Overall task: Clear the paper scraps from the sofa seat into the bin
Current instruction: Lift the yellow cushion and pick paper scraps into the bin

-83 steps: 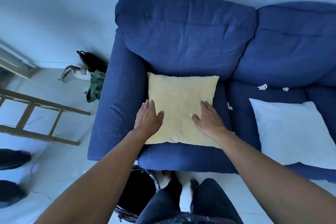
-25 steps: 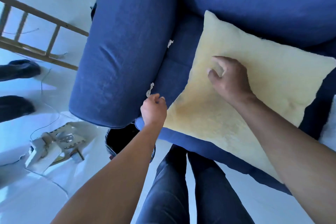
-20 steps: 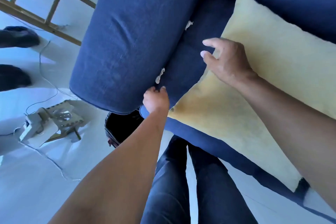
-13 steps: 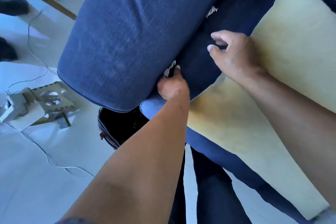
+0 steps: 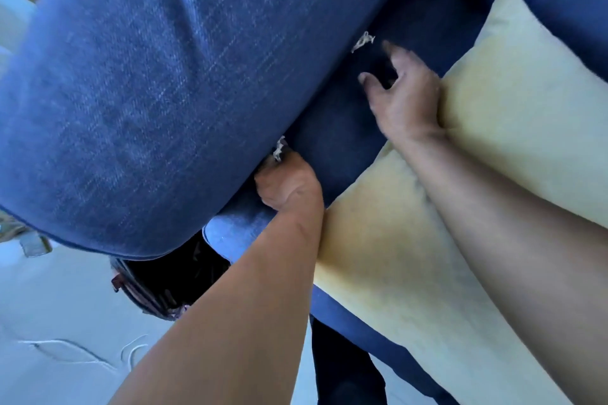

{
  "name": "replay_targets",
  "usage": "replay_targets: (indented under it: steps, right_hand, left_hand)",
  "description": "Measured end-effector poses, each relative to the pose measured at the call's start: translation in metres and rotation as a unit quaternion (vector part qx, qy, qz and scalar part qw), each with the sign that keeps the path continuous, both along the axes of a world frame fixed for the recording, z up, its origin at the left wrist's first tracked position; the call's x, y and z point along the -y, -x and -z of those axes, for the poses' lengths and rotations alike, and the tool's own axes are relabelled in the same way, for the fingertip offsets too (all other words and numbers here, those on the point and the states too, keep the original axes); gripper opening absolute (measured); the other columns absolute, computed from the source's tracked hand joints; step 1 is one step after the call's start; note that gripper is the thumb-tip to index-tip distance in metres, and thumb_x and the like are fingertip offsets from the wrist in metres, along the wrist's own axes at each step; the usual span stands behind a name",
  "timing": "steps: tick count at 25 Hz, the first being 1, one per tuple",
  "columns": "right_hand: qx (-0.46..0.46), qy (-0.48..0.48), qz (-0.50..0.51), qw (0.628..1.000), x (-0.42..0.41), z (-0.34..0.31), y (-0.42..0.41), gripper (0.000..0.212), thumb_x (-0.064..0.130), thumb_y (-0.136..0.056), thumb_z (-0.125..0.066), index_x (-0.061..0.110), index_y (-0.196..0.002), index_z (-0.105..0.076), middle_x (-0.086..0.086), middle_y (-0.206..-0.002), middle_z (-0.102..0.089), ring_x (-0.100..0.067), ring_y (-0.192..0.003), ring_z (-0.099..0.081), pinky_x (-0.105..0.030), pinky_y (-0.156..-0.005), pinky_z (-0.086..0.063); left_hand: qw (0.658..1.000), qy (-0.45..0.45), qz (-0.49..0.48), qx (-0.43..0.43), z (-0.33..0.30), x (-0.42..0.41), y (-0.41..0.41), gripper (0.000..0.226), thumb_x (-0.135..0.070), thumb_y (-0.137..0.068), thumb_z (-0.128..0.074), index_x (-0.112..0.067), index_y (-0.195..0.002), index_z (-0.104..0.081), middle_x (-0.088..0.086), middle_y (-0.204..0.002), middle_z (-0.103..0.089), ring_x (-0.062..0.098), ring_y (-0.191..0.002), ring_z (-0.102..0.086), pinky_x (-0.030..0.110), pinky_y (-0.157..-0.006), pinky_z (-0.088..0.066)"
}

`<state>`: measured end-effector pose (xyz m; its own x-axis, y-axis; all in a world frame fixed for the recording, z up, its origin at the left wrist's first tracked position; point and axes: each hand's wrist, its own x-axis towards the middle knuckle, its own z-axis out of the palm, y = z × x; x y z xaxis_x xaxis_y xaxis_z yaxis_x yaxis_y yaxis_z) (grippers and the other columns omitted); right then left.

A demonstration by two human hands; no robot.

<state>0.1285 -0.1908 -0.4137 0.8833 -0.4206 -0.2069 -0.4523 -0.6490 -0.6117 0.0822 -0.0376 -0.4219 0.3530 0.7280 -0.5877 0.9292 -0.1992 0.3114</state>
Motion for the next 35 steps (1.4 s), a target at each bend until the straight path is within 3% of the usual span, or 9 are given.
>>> replay_targets:
  steps: [6,10,17,21,26,29,31,33,35]
  right_hand:
    - [-0.005,0.039,-0.039,0.998,0.008,0.046,-0.036,0.060,0.021,-0.081,-0.076,0.011,-0.136,-0.057,-0.005,-0.134,-0.064,-0.028,-0.118,-0.059,-0.024,-0.101,-0.036]
    - [-0.016,0.076,-0.053,0.996,0.008,0.064,-0.047,0.029,0.021,-0.087,-0.066,0.018,-0.116,-0.067,-0.003,-0.115,-0.071,-0.031,-0.097,-0.054,-0.025,-0.085,-0.039]
    - [-0.067,0.003,-0.050,0.996,0.006,0.042,-0.040,0.017,0.019,-0.090,-0.063,0.018,-0.094,-0.080,-0.005,-0.098,-0.078,-0.022,-0.097,-0.069,-0.022,-0.083,-0.050]
    - [-0.150,0.008,-0.079,0.986,-0.004,0.006,-0.013,0.020,0.028,-0.094,-0.063,0.015,-0.096,-0.079,-0.004,-0.100,-0.076,-0.027,-0.107,-0.063,-0.025,-0.090,-0.049]
    - [-0.221,0.039,-0.174,0.959,-0.033,-0.055,0.028,0.035,0.030,-0.096,-0.060,0.003,-0.075,-0.067,-0.010,-0.084,-0.070,-0.034,-0.092,-0.060,-0.031,-0.077,-0.050]
    - [-0.200,-0.001,-0.159,0.967,-0.057,-0.081,0.068,0.024,0.022,-0.087,-0.060,0.006,-0.069,-0.062,-0.025,-0.088,-0.058,-0.030,-0.073,-0.052,-0.032,-0.061,-0.052]
    - [-0.165,-0.030,-0.183,0.969,-0.084,-0.103,0.098,0.025,0.022,-0.082,-0.058,0.003,-0.097,-0.065,-0.021,-0.099,-0.055,-0.012,-0.065,-0.043,-0.033,-0.056,-0.047]
    - [-0.156,-0.055,-0.224,0.960,-0.111,-0.124,0.124,0.022,0.018,-0.081,-0.057,0.007,-0.061,-0.057,-0.010,-0.093,-0.032,-0.013,-0.064,-0.027,-0.030,-0.056,-0.030]
    - [-0.172,-0.067,-0.253,0.950,-0.134,-0.134,0.151,0.025,0.014,-0.082,-0.057,0.005,-0.068,-0.039,0.001,-0.071,-0.024,-0.015,-0.067,-0.024,-0.030,-0.056,-0.023]
  left_hand:
    - [0.996,-0.040,0.055,0.061,0.023,-0.001,0.014,0.029,-0.042,-0.096,-0.057,-0.029,-0.114,-0.075,-0.003,-0.116,-0.073,0.020,-0.111,-0.066,0.024,-0.091,-0.045]
    - [0.986,-0.027,0.053,0.157,0.036,0.004,0.025,0.031,-0.041,-0.087,-0.055,-0.035,-0.108,-0.077,-0.009,-0.110,-0.074,0.013,-0.104,-0.067,0.029,-0.093,-0.052]
    - [0.983,0.042,0.037,0.174,0.023,-0.003,0.028,0.021,-0.024,-0.090,-0.064,-0.030,-0.102,-0.080,-0.016,-0.102,-0.075,0.000,-0.098,-0.067,0.013,-0.091,-0.048]
    - [0.984,0.095,0.104,0.108,-0.017,-0.017,0.026,0.019,-0.021,-0.090,-0.065,-0.025,-0.100,-0.080,-0.014,-0.102,-0.076,-0.002,-0.086,-0.060,-0.006,-0.068,-0.034]
    - [0.980,0.113,0.125,0.102,-0.073,-0.055,0.067,0.020,-0.024,-0.091,-0.063,-0.031,-0.102,-0.078,-0.013,-0.100,-0.076,0.010,-0.090,-0.064,0.017,-0.081,-0.046]
    - [0.984,0.103,0.109,0.097,-0.103,-0.080,0.101,0.023,-0.022,-0.090,-0.062,-0.034,-0.101,-0.078,-0.013,-0.085,-0.073,0.011,-0.081,-0.062,0.012,-0.075,-0.047]
    - [0.987,0.096,0.071,0.104,-0.126,-0.104,0.129,0.020,-0.023,-0.088,-0.065,-0.033,-0.100,-0.079,-0.019,-0.078,-0.067,0.007,-0.078,-0.062,0.010,-0.072,-0.047]
    - [0.987,0.101,0.018,0.121,-0.142,-0.129,0.159,0.018,-0.023,-0.086,-0.068,-0.032,-0.097,-0.080,-0.019,-0.082,-0.071,0.007,-0.081,-0.067,0.015,-0.073,-0.049]
    - [0.989,0.086,-0.008,0.123,-0.151,-0.153,0.188,0.020,-0.020,-0.086,-0.067,-0.032,-0.097,-0.079,-0.012,-0.086,-0.075,0.008,-0.081,-0.068,0.011,-0.070,-0.046]
